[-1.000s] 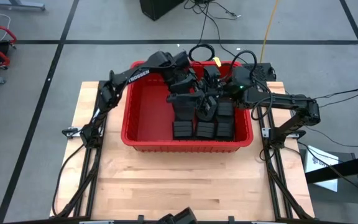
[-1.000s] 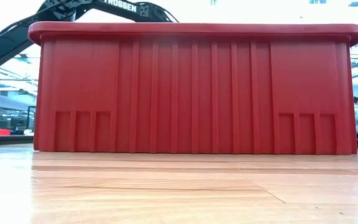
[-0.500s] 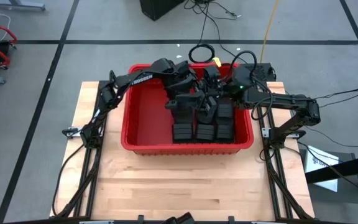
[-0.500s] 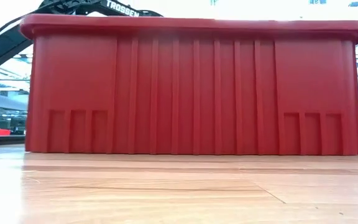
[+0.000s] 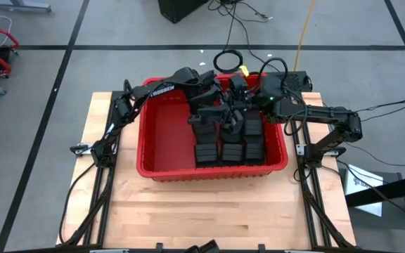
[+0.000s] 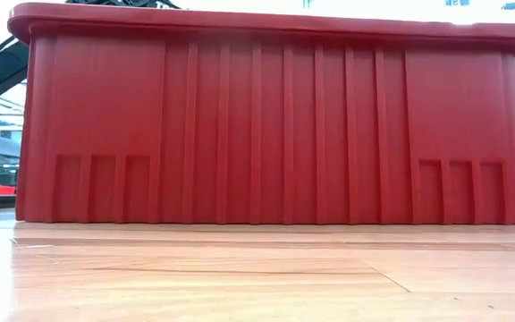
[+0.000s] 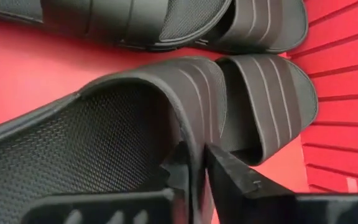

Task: Pick and place slides into bin
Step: Put the black slide into the red bin

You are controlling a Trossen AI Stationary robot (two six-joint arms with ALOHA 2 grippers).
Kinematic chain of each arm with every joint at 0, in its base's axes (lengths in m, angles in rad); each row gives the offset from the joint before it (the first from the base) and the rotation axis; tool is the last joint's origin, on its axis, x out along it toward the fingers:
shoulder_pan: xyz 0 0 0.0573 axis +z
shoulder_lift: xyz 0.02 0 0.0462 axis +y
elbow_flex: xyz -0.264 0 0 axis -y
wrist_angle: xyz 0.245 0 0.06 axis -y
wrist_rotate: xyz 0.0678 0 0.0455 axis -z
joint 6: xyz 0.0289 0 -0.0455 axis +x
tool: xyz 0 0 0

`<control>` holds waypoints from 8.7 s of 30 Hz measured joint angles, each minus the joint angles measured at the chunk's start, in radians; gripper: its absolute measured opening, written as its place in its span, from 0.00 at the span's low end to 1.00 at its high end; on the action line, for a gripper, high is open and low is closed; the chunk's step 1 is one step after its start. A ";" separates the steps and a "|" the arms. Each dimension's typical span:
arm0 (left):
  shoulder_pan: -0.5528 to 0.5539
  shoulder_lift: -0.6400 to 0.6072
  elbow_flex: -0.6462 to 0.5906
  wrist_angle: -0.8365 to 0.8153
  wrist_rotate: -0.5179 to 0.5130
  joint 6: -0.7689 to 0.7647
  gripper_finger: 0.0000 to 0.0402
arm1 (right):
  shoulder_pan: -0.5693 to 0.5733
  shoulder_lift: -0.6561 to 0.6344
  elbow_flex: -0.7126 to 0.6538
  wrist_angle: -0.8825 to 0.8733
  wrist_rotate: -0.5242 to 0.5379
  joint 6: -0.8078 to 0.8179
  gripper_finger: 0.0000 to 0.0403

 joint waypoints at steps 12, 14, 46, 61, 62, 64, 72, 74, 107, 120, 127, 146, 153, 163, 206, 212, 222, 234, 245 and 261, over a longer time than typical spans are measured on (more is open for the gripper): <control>-0.025 -0.108 -0.001 0.007 -0.118 -0.045 0.51 | -0.006 0.000 0.000 -0.047 0.000 -0.034 0.52; -0.034 -0.138 -0.001 0.016 -0.209 -0.045 0.55 | -0.010 0.000 0.000 -0.046 0.001 -0.034 0.52; -0.071 0.031 -0.005 0.283 -0.410 -0.156 0.43 | -0.019 0.000 0.000 -0.050 -0.028 0.003 0.52; -0.062 -0.095 -0.019 0.249 -0.426 -0.205 0.44 | -0.021 0.000 0.000 -0.076 -0.028 -0.016 0.52; -0.062 -0.104 -0.018 0.246 -0.427 -0.210 0.44 | -0.024 0.000 0.000 -0.075 -0.029 -0.015 0.52; -0.060 -0.109 -0.018 0.210 -0.429 -0.213 0.44 | -0.026 0.000 0.000 -0.076 -0.029 -0.011 0.52; -0.091 -0.109 -0.017 0.112 -0.275 -0.192 0.44 | -0.038 0.000 0.000 -0.076 -0.029 -0.003 0.52; -0.103 -0.109 -0.017 0.115 -0.273 -0.191 0.44 | -0.038 0.000 0.000 -0.076 -0.029 0.002 0.52; -0.163 -0.050 -0.013 0.142 -0.230 -0.167 0.03 | -0.037 0.000 0.000 -0.074 -0.054 0.029 0.52; -0.137 -0.051 -0.012 0.070 -0.258 -0.086 0.01 | -0.037 0.000 0.000 -0.075 -0.054 0.029 0.52; -0.137 -0.059 -0.005 0.058 -0.316 -0.087 0.01 | -0.037 0.000 0.000 -0.075 -0.053 0.027 0.52; -0.212 -0.060 0.147 0.021 -0.590 -0.110 0.00 | -0.037 0.000 0.000 -0.076 -0.051 0.003 0.52; -0.222 -0.060 0.147 -0.045 -0.575 -0.088 0.00 | -0.037 0.000 0.000 -0.076 -0.051 0.003 0.52; -0.180 -0.154 0.146 -0.074 -0.518 -0.079 0.00 | -0.037 0.000 0.000 -0.082 -0.051 0.003 0.52; -0.108 0.029 0.136 -0.106 0.079 0.012 0.00 | -0.016 -0.001 0.000 -0.003 -0.053 0.028 0.52; -0.062 0.031 0.136 -0.116 0.060 0.008 0.00 | -0.014 -0.001 0.000 -0.009 -0.054 0.026 0.52; -0.021 0.031 0.136 -0.121 -0.001 -0.004 0.00 | -0.014 0.000 0.000 -0.022 -0.053 0.011 0.52; -0.098 0.021 0.206 -0.100 -0.036 0.051 0.01 | -0.017 0.000 0.000 -0.061 -0.051 0.000 0.52; -0.069 0.008 0.206 -0.022 -0.132 0.107 0.02 | -0.018 0.000 0.000 -0.067 -0.047 0.002 0.52; -0.071 0.008 0.206 0.002 -0.111 -0.013 0.48 | -0.017 0.000 0.000 -0.067 -0.046 0.005 0.52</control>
